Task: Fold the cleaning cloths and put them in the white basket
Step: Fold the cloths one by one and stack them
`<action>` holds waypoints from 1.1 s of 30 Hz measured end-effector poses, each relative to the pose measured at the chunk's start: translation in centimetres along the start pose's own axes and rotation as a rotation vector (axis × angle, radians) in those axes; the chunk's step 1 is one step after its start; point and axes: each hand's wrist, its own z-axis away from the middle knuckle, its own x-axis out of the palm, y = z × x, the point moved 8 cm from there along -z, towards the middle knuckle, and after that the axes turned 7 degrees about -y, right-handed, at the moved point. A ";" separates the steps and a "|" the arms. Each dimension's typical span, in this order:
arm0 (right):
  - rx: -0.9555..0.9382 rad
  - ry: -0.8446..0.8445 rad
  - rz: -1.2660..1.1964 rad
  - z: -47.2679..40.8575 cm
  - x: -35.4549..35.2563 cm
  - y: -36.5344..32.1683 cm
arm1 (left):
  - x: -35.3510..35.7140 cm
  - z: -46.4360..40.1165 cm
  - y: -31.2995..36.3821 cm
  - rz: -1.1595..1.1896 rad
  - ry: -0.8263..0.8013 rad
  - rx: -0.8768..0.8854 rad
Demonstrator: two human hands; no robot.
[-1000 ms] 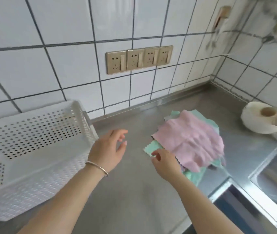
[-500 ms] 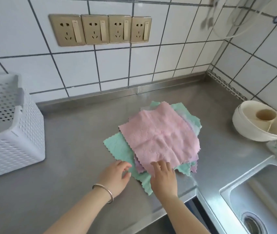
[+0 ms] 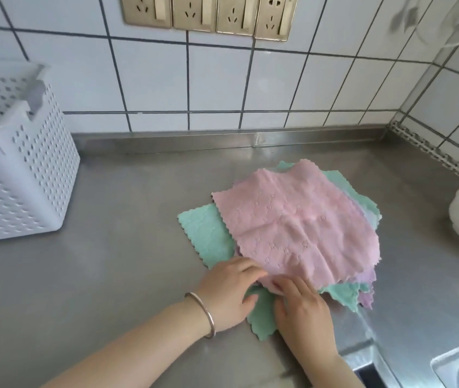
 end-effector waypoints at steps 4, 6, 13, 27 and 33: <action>0.053 0.063 -0.177 -0.6 -0.4 1.4 | 1.0 -1.1 1.0 -0.243 0.050 0.012; 0.008 0.121 -0.239 -0.5 -1.4 0.9 | 0.3 -1.1 2.3 -0.336 0.167 0.032; -0.153 0.270 -0.224 -0.4 -6.2 -0.3 | -4.7 1.4 6.5 -0.322 0.444 0.049; -0.008 0.097 -0.246 -7.3 -17.0 -0.9 | -20.8 16.9 1.0 0.111 0.918 -0.342; -0.204 -0.220 -0.277 -9.8 -17.8 -9.9 | -24.5 24.3 -3.8 0.120 0.973 -0.587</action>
